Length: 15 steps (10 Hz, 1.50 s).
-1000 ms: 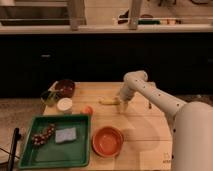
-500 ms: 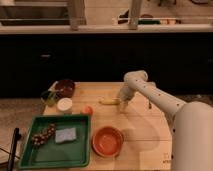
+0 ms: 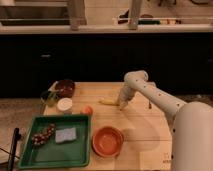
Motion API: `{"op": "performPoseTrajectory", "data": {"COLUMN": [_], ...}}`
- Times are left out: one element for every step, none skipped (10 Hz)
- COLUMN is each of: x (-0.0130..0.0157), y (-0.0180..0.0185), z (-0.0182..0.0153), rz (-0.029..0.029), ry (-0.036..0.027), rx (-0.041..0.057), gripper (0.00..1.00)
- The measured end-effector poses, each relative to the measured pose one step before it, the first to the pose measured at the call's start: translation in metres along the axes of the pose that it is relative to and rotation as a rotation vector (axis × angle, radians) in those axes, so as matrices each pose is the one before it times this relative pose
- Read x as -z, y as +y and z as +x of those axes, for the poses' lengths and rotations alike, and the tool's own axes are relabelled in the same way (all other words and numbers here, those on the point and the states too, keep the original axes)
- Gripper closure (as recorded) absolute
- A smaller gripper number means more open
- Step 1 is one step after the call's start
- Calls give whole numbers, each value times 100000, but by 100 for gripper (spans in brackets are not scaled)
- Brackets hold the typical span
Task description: Place banana in red bowl
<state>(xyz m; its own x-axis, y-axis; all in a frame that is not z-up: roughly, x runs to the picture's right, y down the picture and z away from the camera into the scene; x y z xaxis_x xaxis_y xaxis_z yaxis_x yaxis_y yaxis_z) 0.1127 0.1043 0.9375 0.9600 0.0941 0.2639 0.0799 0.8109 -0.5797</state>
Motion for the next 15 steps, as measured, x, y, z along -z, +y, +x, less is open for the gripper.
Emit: {"op": "performPoseTrajectory", "data": {"x": [31,5,31,212,744,900,1031,292,381,455,501,887,1524,1173,936], "y": [37,-9,84,335,238,188,64,209,174,252,145,160,272,176,416], "z": [47,-21,17,-133,-280,-234,-275,-75,23,108,22,-211,-173,-86,-33], "rz": [-159,-7,-108,-328,179,-11,382,-412,30,-237,48,-337,-571,2,-776], "ry": [21,-84,38,-25,-187,-63,-186,34,-82,196,132,65,185,147,87], "rx": [165,222,226,934,1098,928,1033,937,918,739,829,1209,1244,1273,1726], "gripper": [80,89,96,98,98,98,98,98,98,98,98,98,98,98,98]}}
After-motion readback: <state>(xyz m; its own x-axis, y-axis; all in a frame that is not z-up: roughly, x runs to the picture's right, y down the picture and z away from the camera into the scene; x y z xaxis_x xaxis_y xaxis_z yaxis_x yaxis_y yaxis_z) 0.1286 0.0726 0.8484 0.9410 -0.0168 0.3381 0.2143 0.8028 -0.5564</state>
